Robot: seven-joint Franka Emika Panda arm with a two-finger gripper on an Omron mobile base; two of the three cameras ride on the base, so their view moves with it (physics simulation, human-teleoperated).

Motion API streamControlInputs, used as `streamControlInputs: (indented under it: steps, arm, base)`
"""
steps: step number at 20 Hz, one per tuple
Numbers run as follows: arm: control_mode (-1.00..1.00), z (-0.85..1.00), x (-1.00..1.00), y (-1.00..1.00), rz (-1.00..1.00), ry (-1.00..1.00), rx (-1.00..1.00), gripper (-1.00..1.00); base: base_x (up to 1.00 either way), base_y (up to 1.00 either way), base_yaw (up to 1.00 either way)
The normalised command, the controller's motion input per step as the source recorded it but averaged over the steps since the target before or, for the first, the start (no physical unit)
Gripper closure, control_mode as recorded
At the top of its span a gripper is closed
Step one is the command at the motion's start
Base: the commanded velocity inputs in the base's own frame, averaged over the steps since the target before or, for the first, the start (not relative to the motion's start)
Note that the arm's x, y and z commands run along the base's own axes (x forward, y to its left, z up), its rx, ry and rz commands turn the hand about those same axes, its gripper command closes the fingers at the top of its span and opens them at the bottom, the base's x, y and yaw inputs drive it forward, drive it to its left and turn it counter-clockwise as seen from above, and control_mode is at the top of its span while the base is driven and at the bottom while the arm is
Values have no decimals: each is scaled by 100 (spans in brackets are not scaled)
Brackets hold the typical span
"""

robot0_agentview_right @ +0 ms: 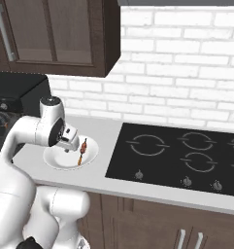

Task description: Pick up the kebab skewer and baguette bread, and place them inside the toaster oven. Close the toaster oven door and start by setting the timer.

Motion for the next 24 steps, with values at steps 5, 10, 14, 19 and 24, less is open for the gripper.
streamControlInputs:
  steps: [5,10,14,19,24]
  arm:
    - [-100,-33,41,-21,7,0,-6,-100]
    - [-100,-46,39,-10,7,0,-11,-100]
    - [-100,-24,24,-30,4,0,-3,-100]
    - [-100,-18,12,-23,4,1,0,-100]
    - [-100,-36,3,0,0,0,-4,-100]
  base:
    - [0,0,0]
    - [0,0,0]
    - [0,0,0]
    - [0,0,0]
    - [0,0,0]
